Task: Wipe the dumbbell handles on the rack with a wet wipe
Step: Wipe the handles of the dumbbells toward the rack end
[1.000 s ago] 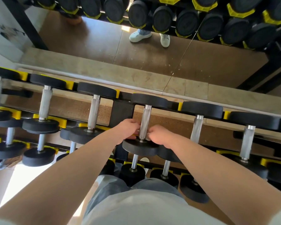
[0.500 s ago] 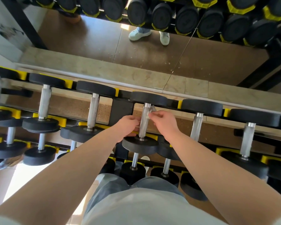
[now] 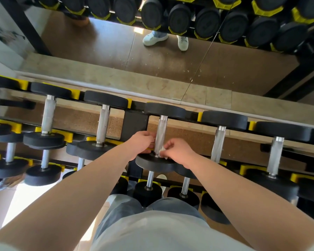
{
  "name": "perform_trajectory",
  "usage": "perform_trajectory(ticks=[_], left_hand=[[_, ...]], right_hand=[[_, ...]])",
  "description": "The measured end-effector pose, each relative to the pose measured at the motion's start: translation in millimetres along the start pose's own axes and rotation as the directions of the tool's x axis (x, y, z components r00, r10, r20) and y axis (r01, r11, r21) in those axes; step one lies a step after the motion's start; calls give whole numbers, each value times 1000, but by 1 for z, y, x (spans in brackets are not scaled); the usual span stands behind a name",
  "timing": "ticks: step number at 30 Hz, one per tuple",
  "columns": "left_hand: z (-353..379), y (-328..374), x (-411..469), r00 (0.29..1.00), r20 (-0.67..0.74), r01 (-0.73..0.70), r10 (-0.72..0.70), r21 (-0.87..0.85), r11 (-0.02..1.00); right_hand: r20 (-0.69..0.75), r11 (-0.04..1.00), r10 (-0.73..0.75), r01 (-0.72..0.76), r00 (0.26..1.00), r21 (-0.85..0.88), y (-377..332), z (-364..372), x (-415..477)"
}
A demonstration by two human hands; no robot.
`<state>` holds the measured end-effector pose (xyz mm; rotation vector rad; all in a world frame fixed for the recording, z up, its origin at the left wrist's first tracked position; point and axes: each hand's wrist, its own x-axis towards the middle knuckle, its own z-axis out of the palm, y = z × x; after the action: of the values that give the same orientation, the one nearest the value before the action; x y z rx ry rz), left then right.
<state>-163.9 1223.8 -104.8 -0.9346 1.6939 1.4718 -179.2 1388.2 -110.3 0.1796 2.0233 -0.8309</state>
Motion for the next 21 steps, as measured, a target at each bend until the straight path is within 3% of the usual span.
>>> perform_trajectory(ticks=[2, 4, 6, 10, 13, 15, 16, 18, 21], left_hand=[[0, -1, -1, 1000, 2, 0, 0, 4, 1000], [0, -1, 0, 1000, 8, 4, -4, 3, 1000], [0, 0, 1, 1000, 7, 17, -17, 3, 1000], [0, 2, 3, 1000, 5, 28, -28, -10, 1000], [-3, -1, 3, 1000, 9, 15, -15, -8, 1000], [-4, -2, 2, 999, 28, 16, -15, -27, 1000], [-5, -2, 0, 999, 41, 16, -14, -44, 999], [-5, -3, -2, 999, 51, 1, 2, -50, 999], [-6, -5, -3, 999, 36, 9, -7, -45, 999]], right_hand=[[-94, 994, -39, 48, 995, 98, -3, 3, 1], [-230, 936, -31, 109, 973, 335, -9, 0, 4], [-363, 898, -55, 205, 930, 390, -20, -7, 9], [-481, 944, -205, 303, 852, 134, -27, -1, 6], [-238, 920, -381, 340, 893, -196, -13, 6, -6], [-20, 836, -433, 393, 901, -383, -3, 10, -12], [23, 801, -454, 419, 891, -427, -1, 9, -14], [-39, 792, -504, 443, 863, -421, -5, 5, -10], [-359, 870, -488, 413, 796, -269, -22, -7, 4]])
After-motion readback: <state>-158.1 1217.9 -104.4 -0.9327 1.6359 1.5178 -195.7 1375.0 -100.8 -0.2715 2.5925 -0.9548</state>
